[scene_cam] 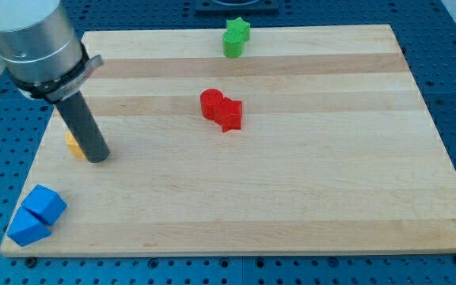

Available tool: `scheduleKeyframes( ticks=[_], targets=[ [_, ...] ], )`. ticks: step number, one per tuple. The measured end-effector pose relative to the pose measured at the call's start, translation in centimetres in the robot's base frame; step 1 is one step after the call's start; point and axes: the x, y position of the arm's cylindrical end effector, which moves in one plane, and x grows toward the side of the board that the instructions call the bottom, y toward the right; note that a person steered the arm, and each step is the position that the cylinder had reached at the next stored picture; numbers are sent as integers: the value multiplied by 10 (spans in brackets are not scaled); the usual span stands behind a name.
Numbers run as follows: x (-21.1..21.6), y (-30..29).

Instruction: Move the yellow hexagon to the bottom of the yellow heart

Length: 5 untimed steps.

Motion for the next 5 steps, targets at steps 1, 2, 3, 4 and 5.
scheduleKeyframes(
  ticks=[1, 2, 3, 4, 5],
  targets=[
    [-8, -3],
    [-18, -9],
    [-21, -27],
    [-21, -40],
    [-21, -52]
  ],
)
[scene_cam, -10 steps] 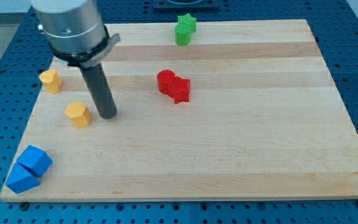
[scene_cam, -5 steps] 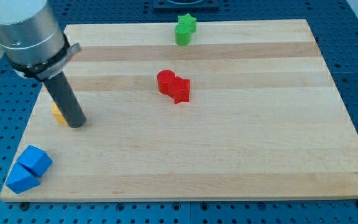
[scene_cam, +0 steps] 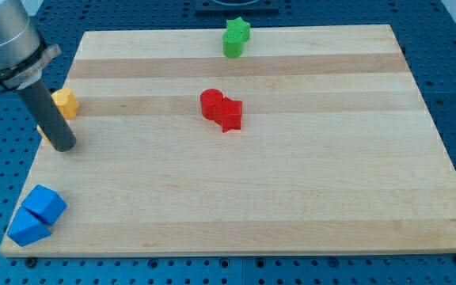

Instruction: Move the yellow hexagon to the bottom of the yellow heart

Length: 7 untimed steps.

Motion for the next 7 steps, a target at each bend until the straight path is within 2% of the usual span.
scheduleKeyframes(
  ticks=[5, 7],
  targets=[
    [11, -42],
    [-9, -32]
  ],
)
